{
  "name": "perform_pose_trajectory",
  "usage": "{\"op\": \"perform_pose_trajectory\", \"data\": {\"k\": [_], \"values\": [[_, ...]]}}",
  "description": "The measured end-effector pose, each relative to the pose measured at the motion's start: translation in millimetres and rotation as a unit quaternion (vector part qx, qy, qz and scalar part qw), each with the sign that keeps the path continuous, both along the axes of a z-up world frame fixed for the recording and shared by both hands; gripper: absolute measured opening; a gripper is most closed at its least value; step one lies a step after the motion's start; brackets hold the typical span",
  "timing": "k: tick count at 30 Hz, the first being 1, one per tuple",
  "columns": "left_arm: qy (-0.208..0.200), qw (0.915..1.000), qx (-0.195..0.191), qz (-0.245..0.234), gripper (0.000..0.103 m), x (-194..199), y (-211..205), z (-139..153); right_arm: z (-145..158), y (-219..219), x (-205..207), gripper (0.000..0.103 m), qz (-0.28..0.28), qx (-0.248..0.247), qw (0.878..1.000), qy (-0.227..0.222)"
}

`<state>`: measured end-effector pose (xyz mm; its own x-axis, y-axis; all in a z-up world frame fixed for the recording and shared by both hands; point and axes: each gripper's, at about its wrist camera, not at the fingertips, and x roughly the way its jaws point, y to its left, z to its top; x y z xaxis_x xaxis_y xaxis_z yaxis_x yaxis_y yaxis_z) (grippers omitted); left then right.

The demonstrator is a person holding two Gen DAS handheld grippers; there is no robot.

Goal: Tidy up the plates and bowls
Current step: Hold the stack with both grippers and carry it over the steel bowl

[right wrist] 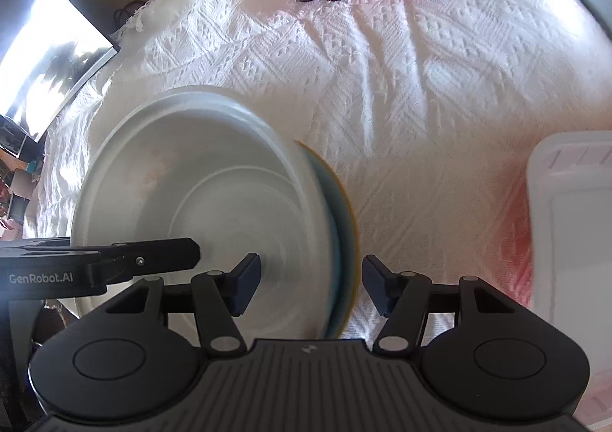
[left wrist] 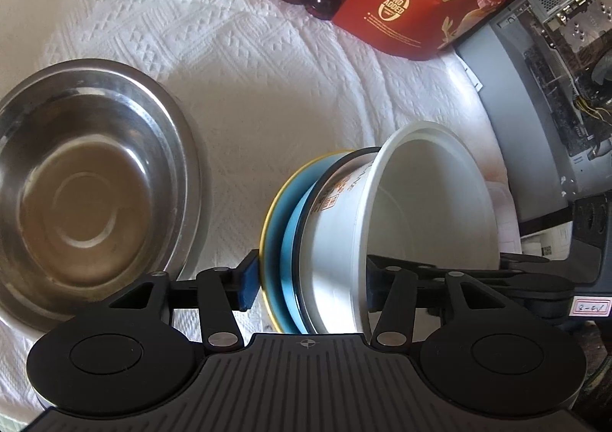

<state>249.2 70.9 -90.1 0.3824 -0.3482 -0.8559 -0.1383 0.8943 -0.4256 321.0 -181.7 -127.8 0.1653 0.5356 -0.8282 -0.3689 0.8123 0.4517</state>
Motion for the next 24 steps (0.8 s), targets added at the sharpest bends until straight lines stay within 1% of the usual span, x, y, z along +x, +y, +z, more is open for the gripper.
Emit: {"op": "perform_pose_trajectory", "data": {"k": [2, 5, 7, 10, 13, 18, 21, 24], "values": [[0.003, 1.0, 0.003, -0.005, 0.058, 1.4, -2.0, 0.0, -1.5, 3.7, 1.2, 0.061, 0.003, 0.009, 1.0, 0.009], [0.004, 0.9998, 0.012, -0.017, 0.064, 3.7, -7.3, 1.2, -2.9, 7.9, 2.0, 0.063, 0.0, 0.01, 1.0, 0.012], [0.007, 0.9996, 0.017, -0.022, 0.066, 5.8, -10.1, 1.9, -4.5, 7.0, 4.1, 0.064, -0.003, 0.016, 1.0, 0.021], [0.015, 0.9996, 0.007, -0.021, 0.066, 9.3, -5.0, 1.0, -5.8, 6.4, 7.6, 0.064, -0.011, 0.021, 0.999, 0.037], [0.02, 0.9996, -0.003, -0.019, 0.066, 8.7, 1.3, -0.3, -5.2, 7.5, 6.8, 0.065, -0.018, 0.022, 0.999, 0.043], [0.02, 0.9993, 0.001, -0.032, 0.066, 1.4, 2.2, 2.1, -5.2, 6.8, 4.4, 0.065, -0.019, 0.041, 0.997, 0.066], [0.013, 0.9993, 0.001, -0.034, 0.066, 1.6, 0.8, 3.7, -5.0, 5.9, 2.0, 0.064, -0.008, 0.043, 0.997, 0.064], [0.014, 0.9991, 0.016, -0.036, 0.066, 5.6, -3.6, 3.5, -8.3, 4.0, 4.4, 0.064, -0.014, 0.04, 0.997, 0.069]]}}
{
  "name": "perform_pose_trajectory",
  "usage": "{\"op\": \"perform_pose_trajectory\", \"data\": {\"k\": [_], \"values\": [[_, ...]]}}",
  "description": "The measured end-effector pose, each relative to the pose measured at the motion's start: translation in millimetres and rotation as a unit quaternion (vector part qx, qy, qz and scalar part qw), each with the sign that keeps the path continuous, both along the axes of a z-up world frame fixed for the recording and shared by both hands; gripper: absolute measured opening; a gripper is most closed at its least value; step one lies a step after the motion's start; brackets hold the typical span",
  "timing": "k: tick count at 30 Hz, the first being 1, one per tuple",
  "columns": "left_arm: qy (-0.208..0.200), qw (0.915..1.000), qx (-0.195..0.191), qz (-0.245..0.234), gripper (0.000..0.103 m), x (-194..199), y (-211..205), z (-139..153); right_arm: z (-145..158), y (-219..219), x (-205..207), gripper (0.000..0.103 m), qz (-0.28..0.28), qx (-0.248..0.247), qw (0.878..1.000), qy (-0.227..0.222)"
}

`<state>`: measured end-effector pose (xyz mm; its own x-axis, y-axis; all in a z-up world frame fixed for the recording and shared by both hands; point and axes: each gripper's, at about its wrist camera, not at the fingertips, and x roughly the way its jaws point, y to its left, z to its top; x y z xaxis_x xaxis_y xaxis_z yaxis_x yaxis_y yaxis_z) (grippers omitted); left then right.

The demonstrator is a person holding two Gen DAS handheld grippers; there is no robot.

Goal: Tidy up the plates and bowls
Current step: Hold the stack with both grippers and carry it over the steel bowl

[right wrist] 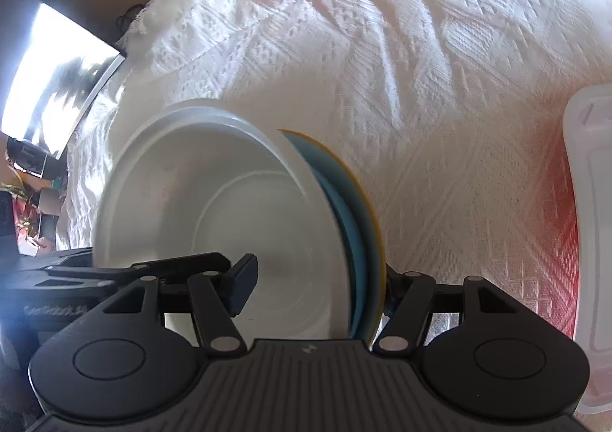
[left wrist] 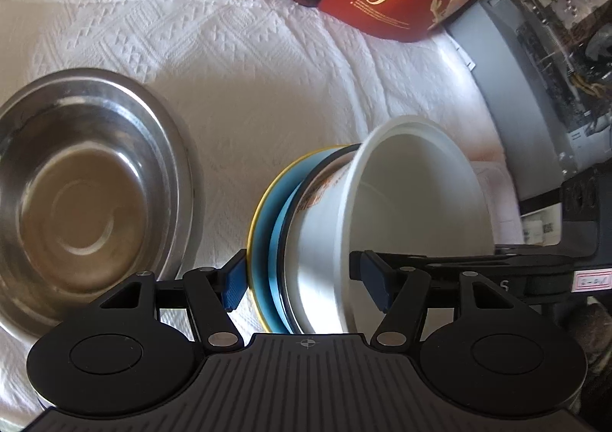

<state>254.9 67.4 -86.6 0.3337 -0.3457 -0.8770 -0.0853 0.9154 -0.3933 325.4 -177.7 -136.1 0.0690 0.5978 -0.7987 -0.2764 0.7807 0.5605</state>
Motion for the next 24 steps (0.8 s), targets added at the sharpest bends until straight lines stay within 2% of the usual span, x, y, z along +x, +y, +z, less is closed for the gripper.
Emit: {"op": "perform_pose_trajectory", "data": {"k": [9, 24], "values": [[-0.003, 1.0, -0.001, 0.005, 0.066, -0.3, 0.6, -1.0, 0.8, 7.2, -1.2, 0.065, 0.015, -0.018, 1.0, -0.014], [-0.011, 0.9998, 0.0, 0.015, 0.066, -4.1, -0.1, 0.0, 0.1, 5.1, -1.7, 0.064, 0.018, -0.011, 1.0, -0.016]]}}
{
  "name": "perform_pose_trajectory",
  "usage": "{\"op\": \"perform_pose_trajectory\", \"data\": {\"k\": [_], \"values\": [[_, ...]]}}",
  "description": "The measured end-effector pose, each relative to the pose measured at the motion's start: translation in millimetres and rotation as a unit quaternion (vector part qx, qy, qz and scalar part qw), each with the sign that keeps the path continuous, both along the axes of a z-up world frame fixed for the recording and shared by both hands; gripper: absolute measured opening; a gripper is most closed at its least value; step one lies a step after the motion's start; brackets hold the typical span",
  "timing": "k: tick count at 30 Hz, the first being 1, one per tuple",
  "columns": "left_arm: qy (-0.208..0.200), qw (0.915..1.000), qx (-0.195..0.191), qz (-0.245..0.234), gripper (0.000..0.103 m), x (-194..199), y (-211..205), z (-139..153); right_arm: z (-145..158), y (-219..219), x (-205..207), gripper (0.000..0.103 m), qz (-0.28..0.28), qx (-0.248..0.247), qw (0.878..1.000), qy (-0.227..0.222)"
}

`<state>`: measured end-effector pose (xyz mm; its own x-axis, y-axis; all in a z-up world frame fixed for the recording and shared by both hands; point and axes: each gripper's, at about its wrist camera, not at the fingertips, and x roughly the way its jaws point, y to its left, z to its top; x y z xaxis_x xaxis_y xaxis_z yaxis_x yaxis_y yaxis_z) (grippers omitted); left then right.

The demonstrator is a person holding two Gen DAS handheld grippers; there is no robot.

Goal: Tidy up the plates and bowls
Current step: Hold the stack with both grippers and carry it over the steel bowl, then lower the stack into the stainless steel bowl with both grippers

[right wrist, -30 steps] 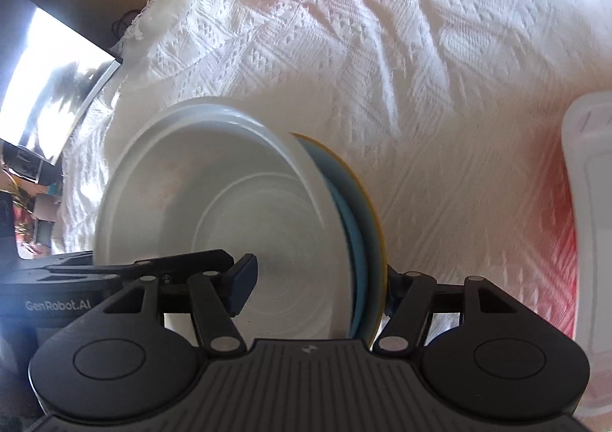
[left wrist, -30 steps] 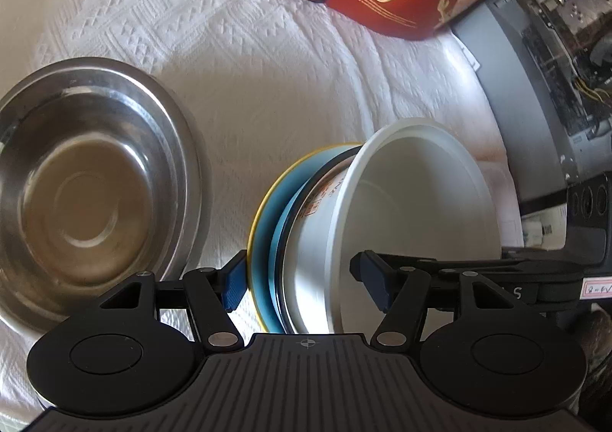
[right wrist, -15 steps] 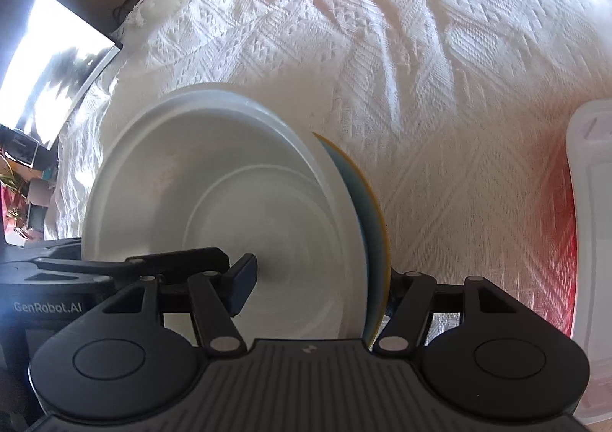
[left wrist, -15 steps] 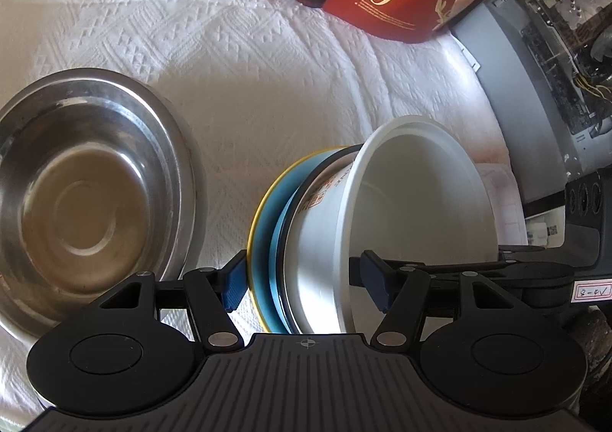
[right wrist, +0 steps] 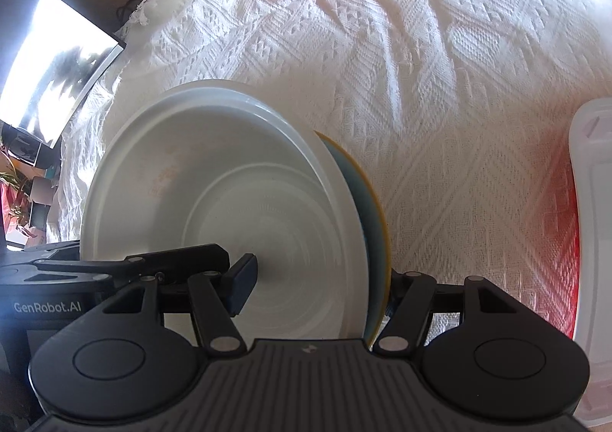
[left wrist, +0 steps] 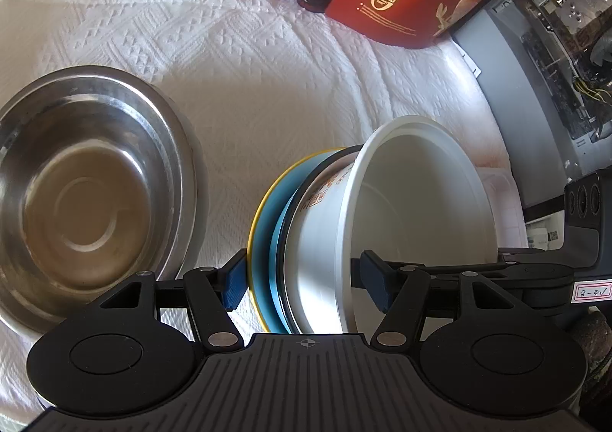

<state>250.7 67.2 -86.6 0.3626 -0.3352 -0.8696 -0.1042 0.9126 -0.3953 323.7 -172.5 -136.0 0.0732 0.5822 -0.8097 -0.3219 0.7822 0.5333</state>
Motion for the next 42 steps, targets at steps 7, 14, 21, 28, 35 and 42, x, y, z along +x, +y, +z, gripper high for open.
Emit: {"op": "perform_pose_trajectory", "data": {"k": [7, 14, 21, 28, 35, 42], "values": [[-0.001, 1.0, 0.0, 0.001, 0.066, 0.0, 0.4, 0.2, -0.9, 0.0, 0.2, 0.064, 0.001, 0.003, 1.0, 0.001], [-0.002, 1.0, 0.0, 0.002, 0.066, 0.0, 0.4, 0.4, -1.0, 0.0, -0.7, 0.064, 0.0, 0.003, 1.0, 0.001], [-0.005, 1.0, -0.004, 0.005, 0.066, -0.4, 1.8, 0.3, -1.0, 0.0, -0.9, 0.064, 0.0, 0.004, 1.0, 0.001], [0.0, 0.9999, -0.009, 0.013, 0.066, 0.8, 2.9, -0.7, -0.9, -0.3, -0.8, 0.064, -0.004, 0.005, 1.0, 0.005], [0.003, 1.0, -0.001, 0.005, 0.066, 1.6, -0.4, -0.1, -0.8, 0.7, 0.6, 0.062, 0.0, 0.001, 1.0, 0.012], [-0.001, 1.0, 0.0, 0.003, 0.066, 0.4, -0.1, 5.1, 0.3, 0.5, 0.5, 0.062, 0.002, 0.0, 1.0, 0.018]]}}
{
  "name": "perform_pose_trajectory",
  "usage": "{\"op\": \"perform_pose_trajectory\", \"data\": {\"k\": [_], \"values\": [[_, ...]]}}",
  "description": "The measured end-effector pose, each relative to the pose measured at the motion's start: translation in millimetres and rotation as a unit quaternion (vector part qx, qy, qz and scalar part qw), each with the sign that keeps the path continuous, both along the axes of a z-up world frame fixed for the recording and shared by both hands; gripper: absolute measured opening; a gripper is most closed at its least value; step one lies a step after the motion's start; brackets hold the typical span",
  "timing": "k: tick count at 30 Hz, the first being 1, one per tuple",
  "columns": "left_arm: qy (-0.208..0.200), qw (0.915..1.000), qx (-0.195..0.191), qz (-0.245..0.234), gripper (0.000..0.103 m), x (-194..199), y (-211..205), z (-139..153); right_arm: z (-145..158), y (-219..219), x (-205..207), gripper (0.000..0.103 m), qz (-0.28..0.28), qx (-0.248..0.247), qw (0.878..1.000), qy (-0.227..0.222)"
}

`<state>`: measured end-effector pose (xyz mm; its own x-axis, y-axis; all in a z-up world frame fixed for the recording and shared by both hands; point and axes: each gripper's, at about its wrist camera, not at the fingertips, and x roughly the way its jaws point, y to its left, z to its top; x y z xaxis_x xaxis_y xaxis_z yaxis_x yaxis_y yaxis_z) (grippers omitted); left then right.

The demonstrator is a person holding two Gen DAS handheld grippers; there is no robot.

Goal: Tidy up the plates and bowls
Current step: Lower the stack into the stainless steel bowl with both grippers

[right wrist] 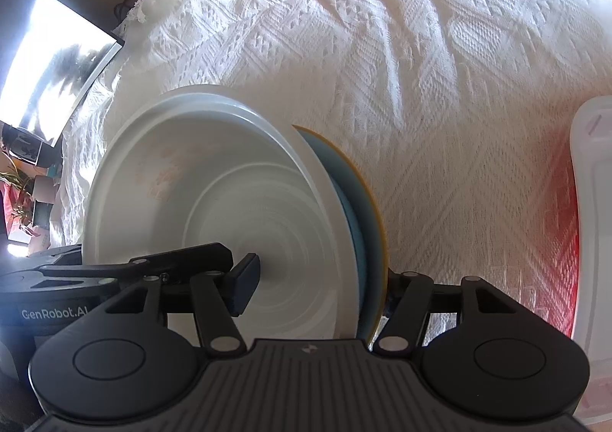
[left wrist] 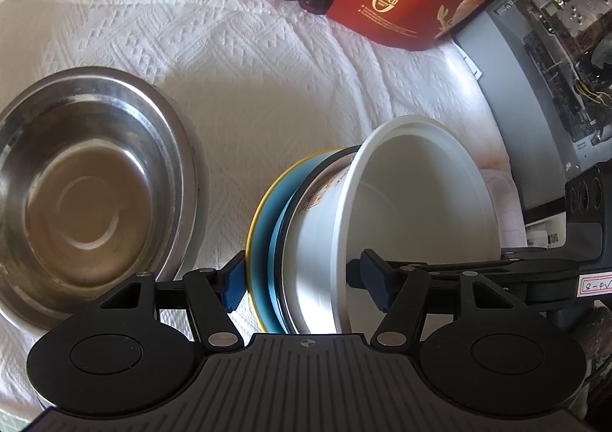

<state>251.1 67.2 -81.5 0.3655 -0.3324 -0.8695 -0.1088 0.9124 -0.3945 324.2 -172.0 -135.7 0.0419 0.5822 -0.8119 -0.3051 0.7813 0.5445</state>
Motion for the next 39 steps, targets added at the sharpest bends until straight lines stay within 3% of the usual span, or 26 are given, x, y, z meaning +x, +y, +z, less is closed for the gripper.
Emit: {"op": "perform_pose_trajectory", "data": {"k": [13, 20, 26, 32, 39], "values": [[-0.028, 0.9996, -0.006, -0.004, 0.066, 6.5, 15.9, 47.8, 42.3, 3.8, 6.6, 0.061, -0.003, 0.004, 1.0, -0.019], [-0.063, 0.9979, 0.006, 0.016, 0.066, 2.6, 52.7, 89.5, 92.8, 31.2, 14.9, 0.061, 0.021, 0.011, 0.998, -0.058], [-0.075, 0.9957, 0.027, 0.047, 0.066, -9.8, 103.3, 109.8, 123.8, 81.2, 17.8, 0.061, 0.061, 0.026, 0.994, -0.091], [-0.051, 0.9944, 0.04, 0.084, 0.066, -21.0, 147.4, 92.4, 124.2, 141.6, 14.2, 0.061, 0.105, 0.038, 0.99, -0.086], [0.003, 0.9949, 0.022, 0.098, 0.066, -20.8, 167.3, 43.3, 80.1, 184.2, 13.8, 0.06, 0.124, 0.02, 0.992, -0.025]]}}
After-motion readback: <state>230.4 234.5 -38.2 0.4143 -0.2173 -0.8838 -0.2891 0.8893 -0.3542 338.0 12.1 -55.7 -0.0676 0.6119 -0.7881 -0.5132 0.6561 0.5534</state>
